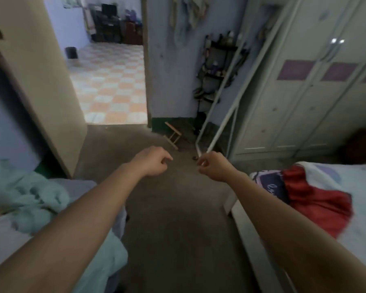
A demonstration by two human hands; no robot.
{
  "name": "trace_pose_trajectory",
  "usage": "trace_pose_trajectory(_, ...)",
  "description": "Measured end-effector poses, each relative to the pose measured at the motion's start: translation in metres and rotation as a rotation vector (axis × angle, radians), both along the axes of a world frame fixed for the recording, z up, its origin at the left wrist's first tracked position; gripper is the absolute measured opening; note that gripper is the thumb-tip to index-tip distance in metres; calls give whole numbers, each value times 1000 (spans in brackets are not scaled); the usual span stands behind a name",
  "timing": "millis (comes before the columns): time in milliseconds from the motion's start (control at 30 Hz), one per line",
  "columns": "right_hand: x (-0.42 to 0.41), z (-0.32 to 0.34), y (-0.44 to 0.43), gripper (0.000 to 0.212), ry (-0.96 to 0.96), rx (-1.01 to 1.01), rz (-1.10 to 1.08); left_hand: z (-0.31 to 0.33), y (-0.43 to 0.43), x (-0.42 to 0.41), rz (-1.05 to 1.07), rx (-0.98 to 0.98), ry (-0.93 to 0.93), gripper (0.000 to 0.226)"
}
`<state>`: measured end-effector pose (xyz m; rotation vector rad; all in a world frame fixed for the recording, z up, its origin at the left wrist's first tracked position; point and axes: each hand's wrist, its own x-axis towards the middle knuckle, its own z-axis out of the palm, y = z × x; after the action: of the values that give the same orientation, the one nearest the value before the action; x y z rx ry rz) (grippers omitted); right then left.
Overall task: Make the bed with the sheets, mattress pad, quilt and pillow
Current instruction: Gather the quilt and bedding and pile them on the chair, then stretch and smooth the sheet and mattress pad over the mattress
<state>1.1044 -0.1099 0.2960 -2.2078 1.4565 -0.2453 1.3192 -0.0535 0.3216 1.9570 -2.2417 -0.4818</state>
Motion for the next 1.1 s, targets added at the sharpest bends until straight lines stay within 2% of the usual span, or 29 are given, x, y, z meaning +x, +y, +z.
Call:
trace_pose_trajectory(167,-137,7,25,10,-11,-94,-228,2,-32,-135,-226,-3,46,28)
trace_pose_trajectory(467,-380,7,86,35,16,-147,-585,-12,-47,-383,-515,-17,92,18)
trace_pose_trajectory(600,-469,1,110,18,-8,-98,-707,-25,-54,-475,-619,-24,89,18)
trace_pose_trajectory(867,-583,-24,168,29,-42,16,-1024,-52,-54,-621,-900,38,76,17)
trace_pose_trajectory(1100,-633,-33,267,11,-26,39,-1458,-69,-26,-754,-1233,143,87,17)
